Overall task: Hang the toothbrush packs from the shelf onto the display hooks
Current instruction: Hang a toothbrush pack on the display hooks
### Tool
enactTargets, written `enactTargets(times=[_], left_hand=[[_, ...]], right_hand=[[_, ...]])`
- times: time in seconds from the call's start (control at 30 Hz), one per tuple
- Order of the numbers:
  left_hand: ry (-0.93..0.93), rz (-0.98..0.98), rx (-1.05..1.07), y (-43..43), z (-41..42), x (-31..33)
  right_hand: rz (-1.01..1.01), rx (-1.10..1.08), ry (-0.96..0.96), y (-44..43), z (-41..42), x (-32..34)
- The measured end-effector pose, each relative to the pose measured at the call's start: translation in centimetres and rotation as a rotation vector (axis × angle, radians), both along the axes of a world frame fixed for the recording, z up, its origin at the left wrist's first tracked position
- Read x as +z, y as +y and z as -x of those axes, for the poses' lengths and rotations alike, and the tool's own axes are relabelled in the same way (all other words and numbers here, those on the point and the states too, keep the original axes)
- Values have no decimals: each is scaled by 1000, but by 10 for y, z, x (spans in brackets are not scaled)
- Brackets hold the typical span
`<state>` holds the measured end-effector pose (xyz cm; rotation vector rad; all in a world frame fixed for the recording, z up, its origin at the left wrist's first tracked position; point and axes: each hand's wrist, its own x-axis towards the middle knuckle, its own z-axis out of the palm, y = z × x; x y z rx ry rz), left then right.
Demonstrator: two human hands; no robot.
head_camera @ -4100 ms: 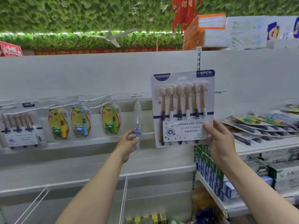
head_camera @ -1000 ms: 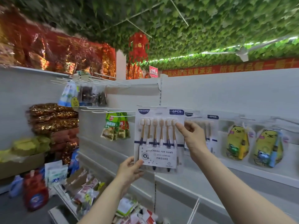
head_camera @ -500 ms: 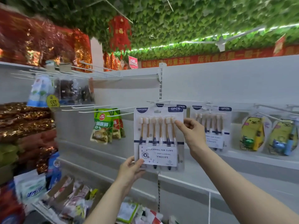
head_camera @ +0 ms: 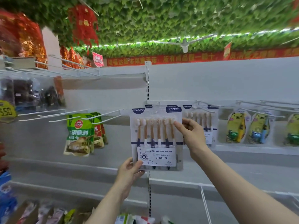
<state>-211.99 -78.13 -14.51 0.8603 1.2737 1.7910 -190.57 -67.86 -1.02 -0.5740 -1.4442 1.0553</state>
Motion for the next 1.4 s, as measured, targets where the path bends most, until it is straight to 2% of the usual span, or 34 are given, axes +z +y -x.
enactTargets(times=[0.13,0.5,0.77,1.1,1.4], left_hand=[[2,-16,6,16,12,-7],[20,3,48,101,36,10],[26,11,49,142,39,14],[37,65,61,156,47,6],[184,179,112,141,45,17]], right_hand=[[-13,-5,14,8,7,-10],[48,-40,-42,112,42,-10],[43,-66,-84,150,49,-9],[34,-56,-107,163,54,-11],[111,-121,-225,144,53,-5]])
